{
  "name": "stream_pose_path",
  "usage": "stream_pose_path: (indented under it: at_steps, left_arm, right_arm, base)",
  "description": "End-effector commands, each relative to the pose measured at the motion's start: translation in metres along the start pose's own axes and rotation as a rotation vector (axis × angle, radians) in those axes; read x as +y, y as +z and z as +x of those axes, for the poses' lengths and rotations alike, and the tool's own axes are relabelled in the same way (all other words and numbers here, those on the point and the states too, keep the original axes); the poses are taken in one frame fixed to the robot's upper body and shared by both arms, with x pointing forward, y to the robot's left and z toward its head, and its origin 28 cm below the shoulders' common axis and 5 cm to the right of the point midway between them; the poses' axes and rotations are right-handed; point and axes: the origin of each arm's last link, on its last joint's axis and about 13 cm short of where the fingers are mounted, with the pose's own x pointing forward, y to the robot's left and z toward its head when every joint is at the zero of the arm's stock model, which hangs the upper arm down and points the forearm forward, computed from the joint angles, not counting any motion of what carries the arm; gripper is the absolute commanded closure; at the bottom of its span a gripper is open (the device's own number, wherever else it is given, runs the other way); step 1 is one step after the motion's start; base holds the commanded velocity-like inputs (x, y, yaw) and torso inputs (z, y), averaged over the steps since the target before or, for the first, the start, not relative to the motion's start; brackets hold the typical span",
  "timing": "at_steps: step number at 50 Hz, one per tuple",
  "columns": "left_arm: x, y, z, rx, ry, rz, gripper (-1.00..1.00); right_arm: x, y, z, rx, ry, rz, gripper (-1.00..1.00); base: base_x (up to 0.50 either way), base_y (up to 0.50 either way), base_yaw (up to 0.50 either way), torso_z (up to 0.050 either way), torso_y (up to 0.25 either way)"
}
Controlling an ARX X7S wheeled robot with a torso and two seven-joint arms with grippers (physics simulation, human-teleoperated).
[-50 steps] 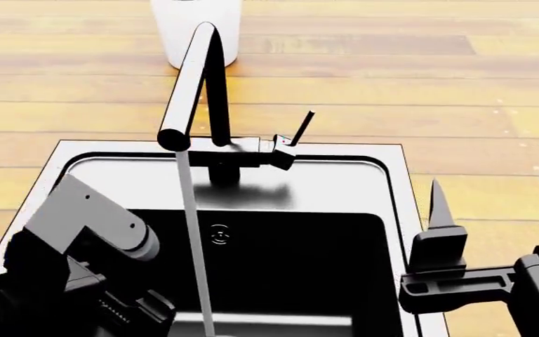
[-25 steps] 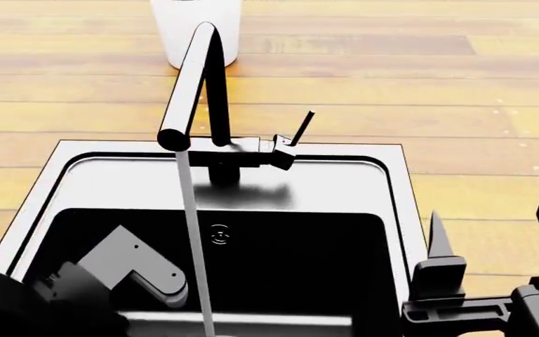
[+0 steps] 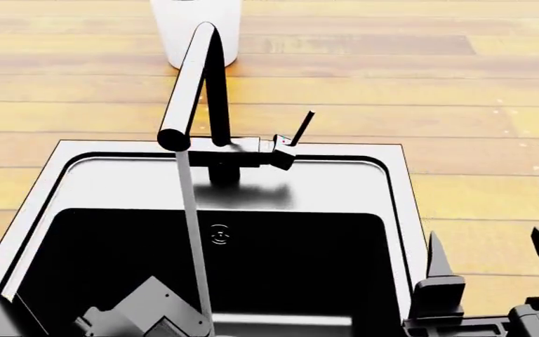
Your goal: Pick the eggplants and mangos from the sink and place them in one bowl. Place the bell pepper in the other bowl. Then turn off the sink faucet.
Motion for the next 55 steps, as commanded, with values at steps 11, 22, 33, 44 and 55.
stream_pose_path:
  at_steps: [11,22,33,44,55]
  left_arm:
    - [-0.005,-0.023,0.04,0.055,0.077,0.023,-1.0]
    - [-0.003,-0.029,0.055,0.102,0.105,0.038,-1.0]
    - [-0.011,-0.034,0.052,0.106,0.105,0.059,1.0]
    - [-0.01,-0.024,0.03,0.051,0.088,0.074,1.0]
    - [-0.008,0.002,-0.039,-0.18,0.028,0.064,1.0]
  right_arm:
    - [0.001,-0.015,-0.001,0.012,0.005,0.03,-1.0]
    - [0.0,-0.017,-0.001,0.016,0.005,0.033,-1.0]
    - [-0.001,-0.014,-0.002,0.0,0.0,0.04,-1.0]
    - [-0.003,-0.007,-0.003,-0.012,-0.005,0.031,-1.0]
    - [-0.002,0.001,-0.002,-0.022,-0.001,0.017,-1.0]
  base:
    - [0.0,0.0,0.0,0.0,0.0]
    - [0.0,0.0,0.0,0.0,0.001]
    - [0.0,0.0,0.0,0.0,0.0]
    - [0.0,0.0,0.0,0.0,0.0]
    - [0.0,0.0,0.0,0.0,0.0]
